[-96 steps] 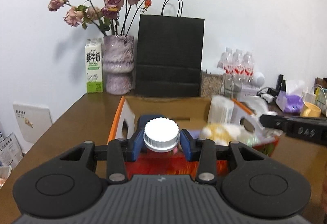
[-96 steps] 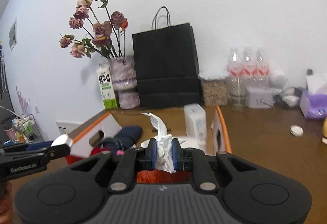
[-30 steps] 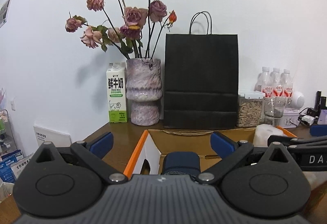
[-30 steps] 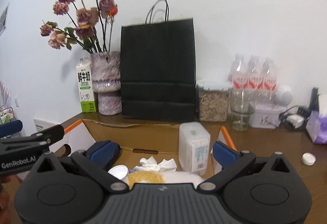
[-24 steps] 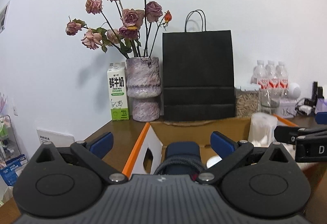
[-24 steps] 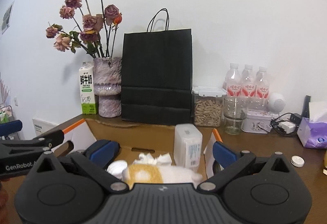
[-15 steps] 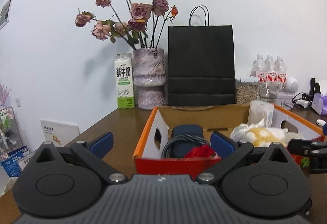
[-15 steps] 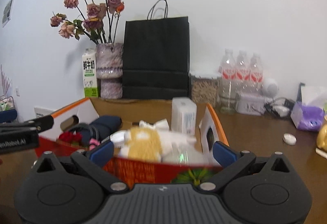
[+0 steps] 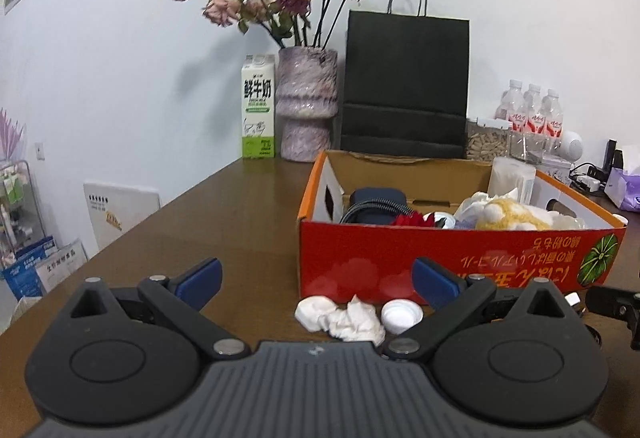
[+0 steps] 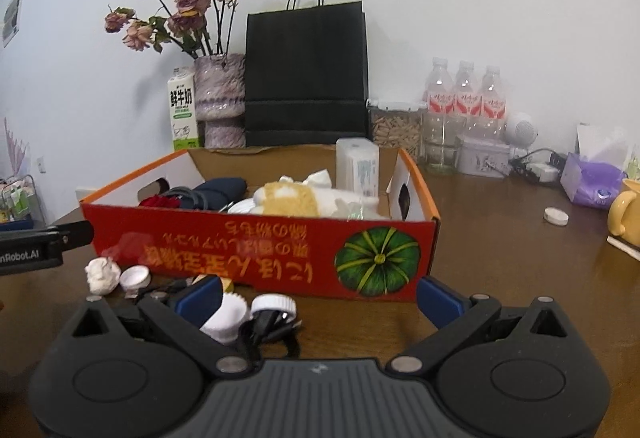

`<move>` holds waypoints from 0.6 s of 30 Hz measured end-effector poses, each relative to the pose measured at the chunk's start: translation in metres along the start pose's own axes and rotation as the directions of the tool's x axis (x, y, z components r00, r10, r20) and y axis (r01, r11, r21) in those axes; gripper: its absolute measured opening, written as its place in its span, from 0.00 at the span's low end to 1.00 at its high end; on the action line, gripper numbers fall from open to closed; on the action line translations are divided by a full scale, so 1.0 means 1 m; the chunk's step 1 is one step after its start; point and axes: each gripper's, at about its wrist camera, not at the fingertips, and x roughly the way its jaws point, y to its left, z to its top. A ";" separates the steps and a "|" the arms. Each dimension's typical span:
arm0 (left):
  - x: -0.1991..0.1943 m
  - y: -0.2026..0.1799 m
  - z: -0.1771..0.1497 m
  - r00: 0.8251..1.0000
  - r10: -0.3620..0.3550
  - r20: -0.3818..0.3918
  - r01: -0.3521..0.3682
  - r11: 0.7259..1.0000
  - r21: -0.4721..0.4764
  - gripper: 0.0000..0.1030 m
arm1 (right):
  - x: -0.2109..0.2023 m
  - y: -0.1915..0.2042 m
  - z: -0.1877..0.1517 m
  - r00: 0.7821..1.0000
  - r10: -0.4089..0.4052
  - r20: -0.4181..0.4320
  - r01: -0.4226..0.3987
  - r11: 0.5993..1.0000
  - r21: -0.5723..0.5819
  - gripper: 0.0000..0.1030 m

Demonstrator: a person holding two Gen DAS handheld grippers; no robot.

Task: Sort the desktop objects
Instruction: 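Move both grippers back toward the remaining items beside the box, then grasp the black charging cable with the right gripper while the left gripper grasps the crumpled tissue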

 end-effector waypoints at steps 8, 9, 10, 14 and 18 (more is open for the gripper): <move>0.001 -0.001 -0.004 0.997 0.023 -0.069 -0.019 0.998 0.055 1.00 | 0.004 0.010 -0.006 0.996 0.003 -0.093 -0.006 0.999 -0.036 0.93; 0.002 -0.001 -0.005 0.997 0.020 -0.079 -0.015 0.998 0.063 1.00 | 0.005 0.009 -0.006 0.995 -0.004 -0.103 0.001 0.999 -0.032 0.93; 0.003 -0.001 -0.005 0.996 0.018 -0.092 -0.011 0.997 0.070 1.00 | 0.007 0.009 -0.006 0.994 -0.012 -0.113 0.009 1.000 -0.028 0.93; 0.008 0.003 -0.007 0.990 -0.002 -0.140 0.013 0.997 0.076 0.99 | 0.016 0.010 -0.007 0.986 -0.021 -0.165 0.016 0.999 -0.033 0.86; 0.017 0.006 -0.008 0.981 -0.017 -0.196 0.031 0.997 0.070 0.94 | 0.023 0.011 -0.008 0.979 0.010 -0.202 -0.016 0.999 -0.028 0.79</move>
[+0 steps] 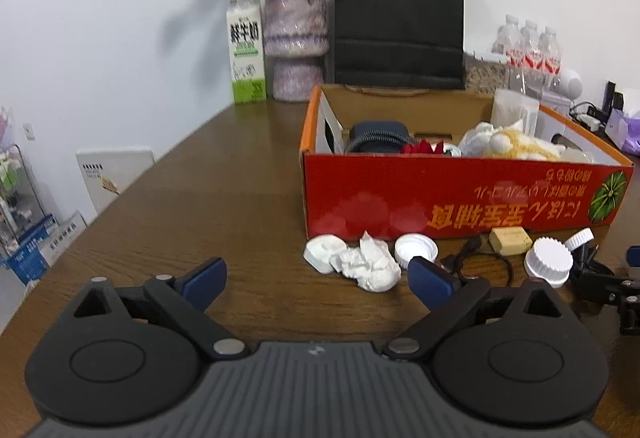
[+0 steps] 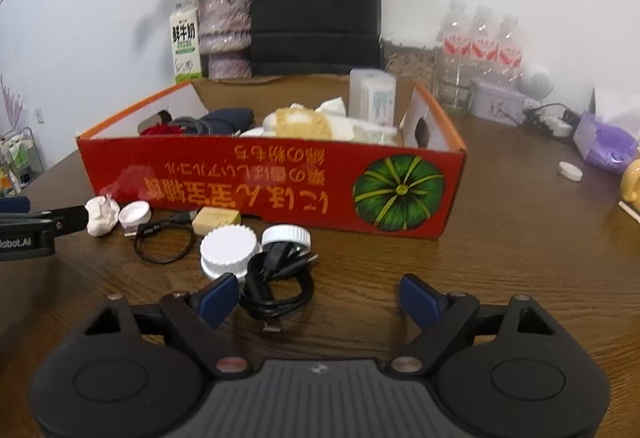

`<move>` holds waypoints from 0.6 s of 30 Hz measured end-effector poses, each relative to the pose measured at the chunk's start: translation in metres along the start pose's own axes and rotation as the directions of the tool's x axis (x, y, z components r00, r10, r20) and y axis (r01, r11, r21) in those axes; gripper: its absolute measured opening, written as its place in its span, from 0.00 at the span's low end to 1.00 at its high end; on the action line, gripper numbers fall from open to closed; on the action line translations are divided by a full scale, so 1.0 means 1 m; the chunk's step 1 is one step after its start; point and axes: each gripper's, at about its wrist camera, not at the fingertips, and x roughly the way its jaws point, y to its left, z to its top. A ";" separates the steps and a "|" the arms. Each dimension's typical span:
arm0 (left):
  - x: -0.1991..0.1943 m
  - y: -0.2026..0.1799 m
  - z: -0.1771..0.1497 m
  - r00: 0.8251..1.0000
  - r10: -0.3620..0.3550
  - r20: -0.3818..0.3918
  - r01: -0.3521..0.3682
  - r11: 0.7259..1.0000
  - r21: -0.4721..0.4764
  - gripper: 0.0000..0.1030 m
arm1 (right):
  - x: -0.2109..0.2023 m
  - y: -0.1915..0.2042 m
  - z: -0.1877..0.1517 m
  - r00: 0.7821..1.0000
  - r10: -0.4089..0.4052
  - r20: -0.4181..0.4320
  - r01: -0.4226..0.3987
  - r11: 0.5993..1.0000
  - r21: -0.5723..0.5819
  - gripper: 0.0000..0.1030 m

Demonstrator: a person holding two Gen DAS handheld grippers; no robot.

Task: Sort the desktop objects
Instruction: 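Grasp the black charging cable with the right gripper while the left gripper grasps the crumpled tissue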

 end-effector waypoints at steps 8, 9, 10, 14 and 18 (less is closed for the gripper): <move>0.007 -0.002 0.000 0.999 -0.009 -0.037 0.009 1.000 0.009 0.90 | -0.004 0.002 0.000 0.999 0.029 0.019 -0.029 1.000 -0.001 0.36; 0.007 -0.001 -0.001 0.999 -0.009 -0.036 0.009 1.000 0.008 0.90 | -0.005 0.001 0.000 0.999 0.034 0.022 -0.034 0.999 0.005 0.35; 0.007 -0.001 0.000 0.999 -0.009 -0.035 0.009 1.000 0.007 0.90 | -0.006 0.001 0.000 0.999 0.035 0.028 -0.035 0.999 0.008 0.35; 0.006 -0.001 0.000 1.000 -0.008 -0.029 0.008 1.000 0.005 0.90 | -0.016 0.001 -0.001 0.996 0.010 0.085 -0.011 1.000 0.012 0.34; 0.005 -0.001 0.000 1.000 -0.006 -0.029 0.006 1.000 0.006 0.89 | -0.025 0.003 -0.003 0.990 -0.019 0.141 0.019 1.000 0.000 0.34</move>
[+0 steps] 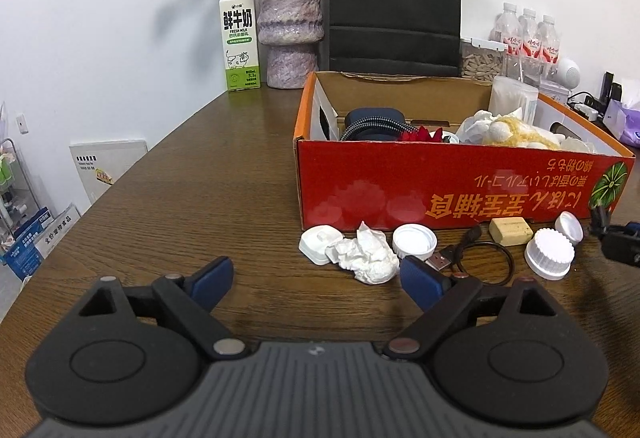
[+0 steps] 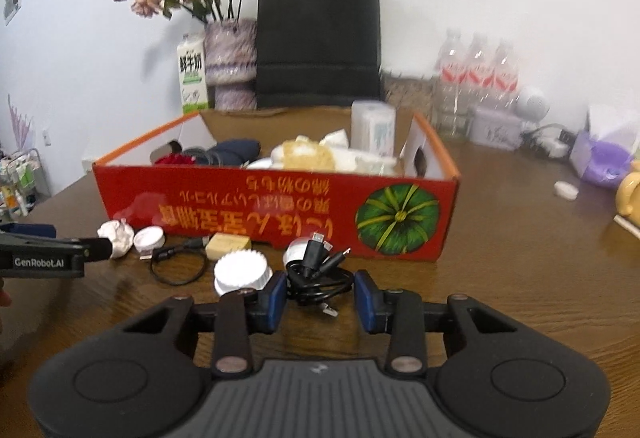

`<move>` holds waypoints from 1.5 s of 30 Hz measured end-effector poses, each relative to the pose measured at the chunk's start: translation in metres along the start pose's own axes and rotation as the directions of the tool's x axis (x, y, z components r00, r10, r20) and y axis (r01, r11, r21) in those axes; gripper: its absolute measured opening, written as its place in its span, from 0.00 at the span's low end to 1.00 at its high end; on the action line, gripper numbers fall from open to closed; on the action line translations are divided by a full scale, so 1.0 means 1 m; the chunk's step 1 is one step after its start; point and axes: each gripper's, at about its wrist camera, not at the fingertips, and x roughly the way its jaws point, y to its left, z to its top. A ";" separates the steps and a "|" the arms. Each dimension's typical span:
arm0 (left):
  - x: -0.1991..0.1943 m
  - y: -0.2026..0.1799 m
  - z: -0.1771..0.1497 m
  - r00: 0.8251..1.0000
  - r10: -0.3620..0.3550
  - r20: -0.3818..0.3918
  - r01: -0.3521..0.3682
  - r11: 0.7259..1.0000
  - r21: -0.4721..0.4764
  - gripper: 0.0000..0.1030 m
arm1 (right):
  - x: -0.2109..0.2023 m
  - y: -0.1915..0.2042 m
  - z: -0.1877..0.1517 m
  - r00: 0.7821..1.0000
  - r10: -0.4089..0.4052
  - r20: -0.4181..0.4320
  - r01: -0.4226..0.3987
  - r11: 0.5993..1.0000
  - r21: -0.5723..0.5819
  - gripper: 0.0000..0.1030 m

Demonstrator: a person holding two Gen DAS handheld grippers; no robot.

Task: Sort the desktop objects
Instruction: 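Grasp the black charging cable with the right gripper while the left gripper grasps the crumpled tissue, then carry the cable and tissue over the box and open both grippers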

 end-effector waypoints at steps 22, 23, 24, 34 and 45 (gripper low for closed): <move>0.017 -0.013 0.009 0.996 -0.076 -0.038 0.077 0.997 0.026 0.19 | 0.001 -0.002 0.000 1.000 -0.008 -0.002 0.008 1.000 0.014 0.34; 0.017 -0.012 0.008 0.996 -0.083 -0.037 0.084 0.996 0.020 0.16 | 0.001 -0.002 0.000 1.000 -0.008 -0.002 0.008 1.000 0.014 0.34; 0.016 -0.011 0.008 0.995 -0.094 -0.035 0.094 0.995 0.015 0.15 | 0.001 -0.002 0.000 1.000 -0.007 -0.002 0.007 1.000 0.014 0.34; -0.004 -0.009 0.002 0.995 -0.088 0.041 0.088 0.996 0.007 0.15 | -0.005 -0.002 -0.001 0.999 0.000 0.035 -0.001 1.000 0.023 0.34; -0.046 -0.002 0.027 0.976 -0.092 0.199 0.097 0.995 -0.019 0.15 | -0.024 -0.003 0.018 0.987 0.052 0.154 -0.059 0.998 0.038 0.34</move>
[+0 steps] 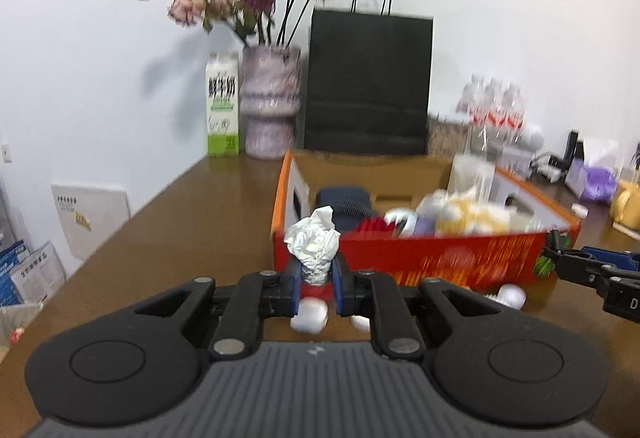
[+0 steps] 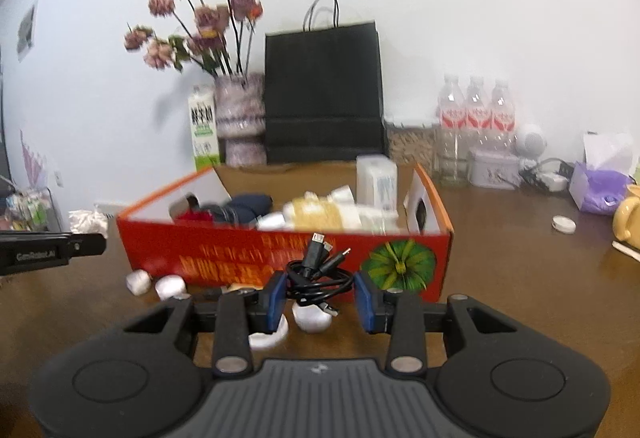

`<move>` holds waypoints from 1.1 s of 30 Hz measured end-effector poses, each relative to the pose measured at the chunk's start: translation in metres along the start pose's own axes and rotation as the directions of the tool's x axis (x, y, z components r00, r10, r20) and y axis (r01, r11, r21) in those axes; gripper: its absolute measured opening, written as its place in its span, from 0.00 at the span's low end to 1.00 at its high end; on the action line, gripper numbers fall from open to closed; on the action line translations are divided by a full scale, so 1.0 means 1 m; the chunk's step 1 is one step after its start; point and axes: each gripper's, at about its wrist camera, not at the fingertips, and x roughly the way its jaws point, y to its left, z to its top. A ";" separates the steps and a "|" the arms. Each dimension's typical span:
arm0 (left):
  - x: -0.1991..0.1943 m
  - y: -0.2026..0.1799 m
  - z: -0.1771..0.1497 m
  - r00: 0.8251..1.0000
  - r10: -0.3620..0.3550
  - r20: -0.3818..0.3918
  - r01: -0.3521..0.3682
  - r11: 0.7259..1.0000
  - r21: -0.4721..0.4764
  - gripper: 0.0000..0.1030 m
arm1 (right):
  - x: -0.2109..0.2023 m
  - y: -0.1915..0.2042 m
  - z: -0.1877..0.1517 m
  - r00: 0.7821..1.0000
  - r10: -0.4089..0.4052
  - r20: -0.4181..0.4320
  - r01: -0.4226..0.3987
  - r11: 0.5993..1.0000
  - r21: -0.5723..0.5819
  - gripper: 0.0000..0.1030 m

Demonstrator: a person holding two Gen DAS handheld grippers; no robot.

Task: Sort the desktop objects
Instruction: 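Carry the cable and tissue over the box and open both grippers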

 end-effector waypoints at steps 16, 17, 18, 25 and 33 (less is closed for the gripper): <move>0.085 -0.052 0.070 0.998 -0.035 0.051 0.035 0.999 0.013 0.15 | 0.090 0.007 0.082 0.999 -0.005 0.041 0.006 1.000 -0.009 0.34; 0.093 -0.053 0.072 0.999 -0.029 0.046 0.029 1.000 0.005 0.15 | 0.099 0.006 0.085 0.999 -0.007 0.036 0.007 1.000 -0.004 0.34; 0.102 -0.052 0.075 0.999 -0.024 0.042 0.024 1.000 -0.014 0.15 | 0.107 0.005 0.086 0.999 -0.008 0.032 0.008 1.000 -0.001 0.34; 0.153 -0.048 0.062 0.999 0.023 -0.050 -0.025 0.999 -0.042 0.16 | 0.159 -0.004 0.078 1.000 -0.004 -0.022 0.005 0.999 0.033 0.34; 0.157 -0.048 0.050 0.997 0.047 -0.063 -0.048 0.999 -0.019 0.16 | 0.161 -0.001 0.067 1.000 -0.016 -0.026 0.016 1.000 -0.003 0.34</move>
